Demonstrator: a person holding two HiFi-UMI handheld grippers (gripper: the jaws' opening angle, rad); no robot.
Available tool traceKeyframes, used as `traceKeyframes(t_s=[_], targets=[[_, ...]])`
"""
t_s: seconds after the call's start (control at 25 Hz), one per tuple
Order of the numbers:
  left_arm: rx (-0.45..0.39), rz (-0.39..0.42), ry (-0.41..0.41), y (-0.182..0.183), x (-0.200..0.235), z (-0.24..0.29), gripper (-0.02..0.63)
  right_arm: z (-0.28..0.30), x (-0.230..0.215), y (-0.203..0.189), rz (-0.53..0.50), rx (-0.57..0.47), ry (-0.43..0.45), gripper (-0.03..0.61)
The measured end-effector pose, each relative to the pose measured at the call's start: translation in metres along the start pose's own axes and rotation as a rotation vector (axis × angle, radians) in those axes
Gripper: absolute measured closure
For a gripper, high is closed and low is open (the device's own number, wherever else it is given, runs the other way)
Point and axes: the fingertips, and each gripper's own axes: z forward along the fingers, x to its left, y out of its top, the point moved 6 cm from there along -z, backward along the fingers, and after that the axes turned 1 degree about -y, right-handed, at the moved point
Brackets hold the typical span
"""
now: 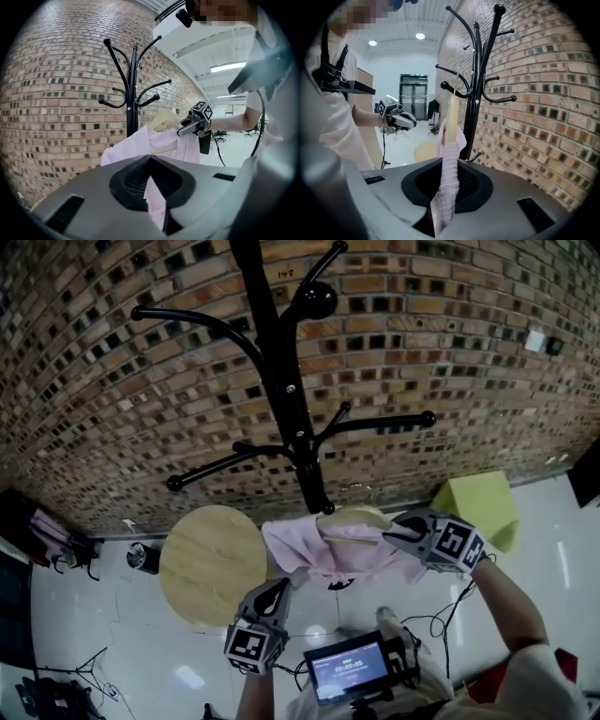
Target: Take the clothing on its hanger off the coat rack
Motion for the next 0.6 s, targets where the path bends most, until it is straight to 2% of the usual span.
traceKeyframes(t_s=[0.24,0.6], targets=[[-0.002,0.027,-0.100,-0.001,0.000,0.017,0.606,-0.020,0.018,-0.018,0.062,0.016,-0.064,0.534],[0.008,0.045,-0.210,0.002,-0.019,0.047,0.606,-0.053,0.048,-0.047,0.181,0.002,-0.114,0.534]])
